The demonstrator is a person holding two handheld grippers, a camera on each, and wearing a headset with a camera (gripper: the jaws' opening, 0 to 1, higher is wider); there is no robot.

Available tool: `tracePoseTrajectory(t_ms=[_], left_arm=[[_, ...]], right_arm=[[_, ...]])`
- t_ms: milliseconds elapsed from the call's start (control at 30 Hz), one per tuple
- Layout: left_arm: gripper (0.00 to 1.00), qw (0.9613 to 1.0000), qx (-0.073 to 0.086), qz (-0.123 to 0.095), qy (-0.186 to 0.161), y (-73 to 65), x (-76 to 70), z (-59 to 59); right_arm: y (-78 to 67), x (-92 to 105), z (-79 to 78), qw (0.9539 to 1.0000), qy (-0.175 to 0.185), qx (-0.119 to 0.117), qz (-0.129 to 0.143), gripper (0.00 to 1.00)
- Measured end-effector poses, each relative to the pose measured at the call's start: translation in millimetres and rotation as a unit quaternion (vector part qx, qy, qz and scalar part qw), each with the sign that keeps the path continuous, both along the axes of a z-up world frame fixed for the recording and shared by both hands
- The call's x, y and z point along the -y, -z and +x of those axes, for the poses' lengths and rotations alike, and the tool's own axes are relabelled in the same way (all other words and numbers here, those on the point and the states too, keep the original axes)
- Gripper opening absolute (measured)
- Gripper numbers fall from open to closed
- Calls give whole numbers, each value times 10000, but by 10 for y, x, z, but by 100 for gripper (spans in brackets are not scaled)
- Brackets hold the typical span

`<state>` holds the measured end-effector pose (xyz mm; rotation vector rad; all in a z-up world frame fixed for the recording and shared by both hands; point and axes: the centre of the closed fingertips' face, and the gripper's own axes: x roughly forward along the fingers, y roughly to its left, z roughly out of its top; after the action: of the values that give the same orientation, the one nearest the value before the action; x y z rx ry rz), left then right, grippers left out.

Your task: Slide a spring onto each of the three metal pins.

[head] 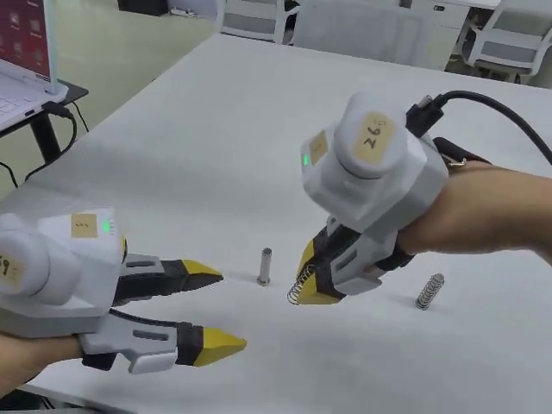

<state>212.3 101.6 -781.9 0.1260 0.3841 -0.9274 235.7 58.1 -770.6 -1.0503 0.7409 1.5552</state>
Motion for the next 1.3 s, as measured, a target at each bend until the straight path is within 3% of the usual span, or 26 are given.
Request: tracePoseTrajectory(t_ms=[900,1300], left_arm=[[45,9999,98,8,-101,-22,-51,12],[44,9999,118,4,-110,-24,-61,14]], right_arm=[[-14,-381,479,9993,8,378,-79,9],[107,-467,587,9988,-44,421,-258,9]])
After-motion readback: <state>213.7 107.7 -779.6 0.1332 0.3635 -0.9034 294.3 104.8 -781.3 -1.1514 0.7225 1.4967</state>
